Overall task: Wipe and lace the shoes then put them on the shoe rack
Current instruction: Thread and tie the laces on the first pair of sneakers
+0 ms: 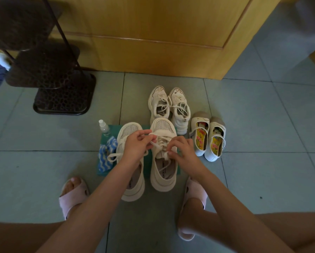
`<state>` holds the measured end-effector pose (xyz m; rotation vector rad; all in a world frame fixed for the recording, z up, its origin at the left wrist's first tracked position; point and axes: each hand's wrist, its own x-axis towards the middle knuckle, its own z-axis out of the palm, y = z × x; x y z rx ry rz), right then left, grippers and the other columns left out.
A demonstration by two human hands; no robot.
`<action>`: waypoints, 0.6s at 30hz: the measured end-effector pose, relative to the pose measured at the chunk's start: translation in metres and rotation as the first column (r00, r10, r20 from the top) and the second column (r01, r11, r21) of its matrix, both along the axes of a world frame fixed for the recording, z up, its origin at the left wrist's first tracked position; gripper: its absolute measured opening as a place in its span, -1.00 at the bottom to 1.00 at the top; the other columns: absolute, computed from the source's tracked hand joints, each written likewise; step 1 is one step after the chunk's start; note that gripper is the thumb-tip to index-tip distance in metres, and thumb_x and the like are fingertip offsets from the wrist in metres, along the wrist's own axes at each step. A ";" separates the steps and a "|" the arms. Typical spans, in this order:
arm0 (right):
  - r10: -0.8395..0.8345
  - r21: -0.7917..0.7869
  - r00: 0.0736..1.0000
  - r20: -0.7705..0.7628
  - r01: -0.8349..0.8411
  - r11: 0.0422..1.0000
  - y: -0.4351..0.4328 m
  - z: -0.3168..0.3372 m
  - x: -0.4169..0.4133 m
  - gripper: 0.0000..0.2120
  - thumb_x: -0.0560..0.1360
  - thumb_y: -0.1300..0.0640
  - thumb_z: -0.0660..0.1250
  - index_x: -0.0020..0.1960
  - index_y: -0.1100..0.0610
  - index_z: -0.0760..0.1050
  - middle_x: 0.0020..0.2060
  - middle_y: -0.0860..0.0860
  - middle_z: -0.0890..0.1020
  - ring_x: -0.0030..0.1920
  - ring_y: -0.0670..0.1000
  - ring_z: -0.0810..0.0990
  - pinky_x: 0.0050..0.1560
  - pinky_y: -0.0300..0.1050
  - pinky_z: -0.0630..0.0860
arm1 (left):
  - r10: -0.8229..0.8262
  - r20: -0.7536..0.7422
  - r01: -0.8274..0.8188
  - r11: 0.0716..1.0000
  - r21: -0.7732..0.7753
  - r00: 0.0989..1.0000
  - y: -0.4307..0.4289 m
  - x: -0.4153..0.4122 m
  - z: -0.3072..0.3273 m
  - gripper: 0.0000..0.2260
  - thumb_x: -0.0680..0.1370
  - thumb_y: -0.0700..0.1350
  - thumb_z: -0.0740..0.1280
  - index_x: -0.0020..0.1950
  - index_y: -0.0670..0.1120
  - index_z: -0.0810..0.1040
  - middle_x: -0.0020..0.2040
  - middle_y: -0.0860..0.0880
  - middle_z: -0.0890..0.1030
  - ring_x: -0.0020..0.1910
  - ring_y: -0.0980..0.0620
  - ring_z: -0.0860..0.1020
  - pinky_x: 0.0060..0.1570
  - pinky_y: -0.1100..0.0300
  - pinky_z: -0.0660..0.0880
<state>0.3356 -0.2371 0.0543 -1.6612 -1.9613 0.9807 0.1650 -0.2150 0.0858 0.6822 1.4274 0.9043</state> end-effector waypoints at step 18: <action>-0.172 -0.218 0.943 -0.285 0.111 0.970 0.034 0.054 -0.002 -0.95 0.50 0.15 0.35 -0.04 0.07 0.55 -0.18 0.05 0.63 -0.30 -0.06 0.58 -0.24 -0.21 0.53 | -0.232 -0.085 0.235 0.971 0.037 0.969 0.002 0.003 -0.002 -0.82 0.56 -0.19 0.26 0.14 -0.19 0.54 -0.18 -0.04 0.62 -0.14 0.07 0.60 -0.08 0.25 0.56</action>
